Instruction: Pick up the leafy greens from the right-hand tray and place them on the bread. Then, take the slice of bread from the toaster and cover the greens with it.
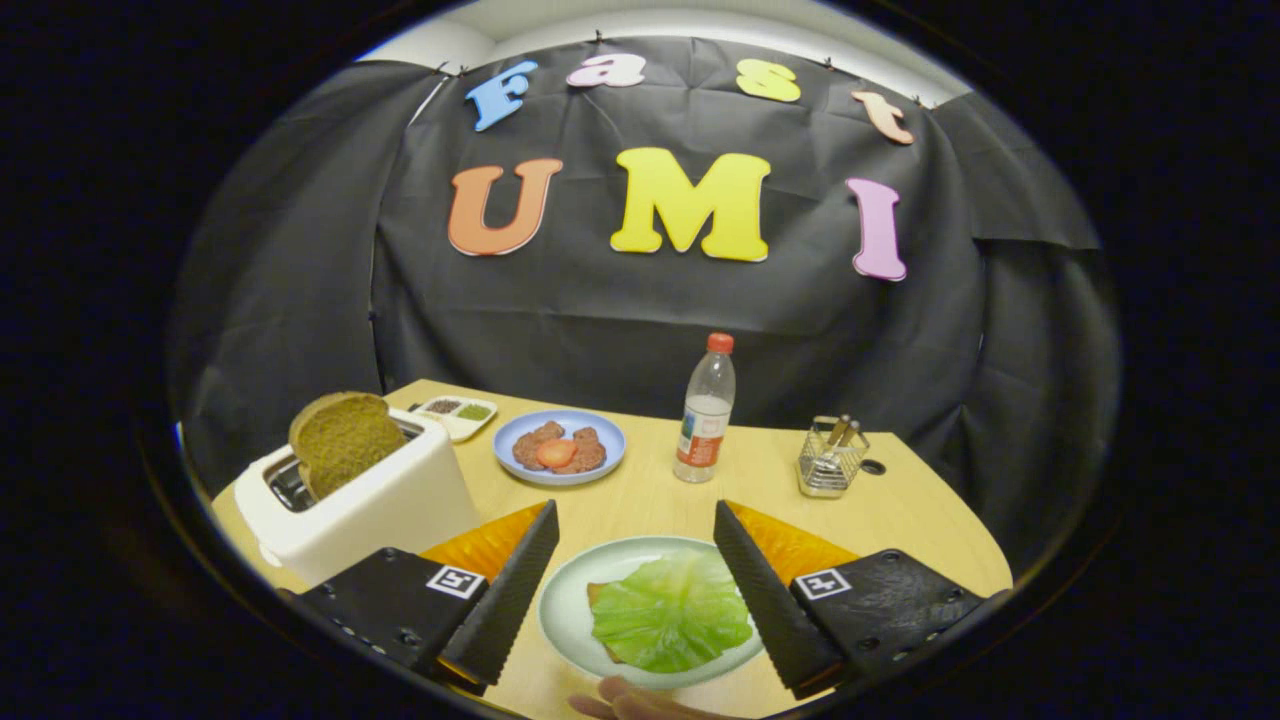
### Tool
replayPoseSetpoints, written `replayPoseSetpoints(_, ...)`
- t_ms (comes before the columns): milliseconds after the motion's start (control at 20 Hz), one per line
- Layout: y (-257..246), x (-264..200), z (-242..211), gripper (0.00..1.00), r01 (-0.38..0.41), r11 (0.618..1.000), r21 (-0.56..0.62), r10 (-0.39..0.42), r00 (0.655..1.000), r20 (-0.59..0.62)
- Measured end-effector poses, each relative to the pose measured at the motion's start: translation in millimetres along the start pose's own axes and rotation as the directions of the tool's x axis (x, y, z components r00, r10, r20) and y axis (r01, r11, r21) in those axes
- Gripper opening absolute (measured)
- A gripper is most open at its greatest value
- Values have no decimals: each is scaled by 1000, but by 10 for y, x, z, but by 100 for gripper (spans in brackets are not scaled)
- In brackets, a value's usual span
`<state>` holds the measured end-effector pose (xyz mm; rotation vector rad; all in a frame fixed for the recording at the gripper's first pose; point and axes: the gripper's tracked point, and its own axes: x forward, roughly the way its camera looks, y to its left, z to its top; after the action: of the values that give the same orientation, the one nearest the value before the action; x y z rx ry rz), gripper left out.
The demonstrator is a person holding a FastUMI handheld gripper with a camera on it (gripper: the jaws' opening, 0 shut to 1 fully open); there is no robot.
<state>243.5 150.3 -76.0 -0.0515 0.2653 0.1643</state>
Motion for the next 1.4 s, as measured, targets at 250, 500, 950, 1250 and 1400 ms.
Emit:
replayPoseSetpoints(250,330,-359,330,95,22,998,64,-27,996,81)
replayPoseSetpoints(500,740,-463,453,95,-36,994,100,27,996,87)
replayPoseSetpoints(950,1627,-320,409,95,-88,996,32,86,994,73)
replayPoseSetpoints(1250,2062,-42,257,92,-76,997,-22,76,997,12)
replayPoseSetpoints(1400,2140,117,142,75,-56,998,-9,56,998,-34)
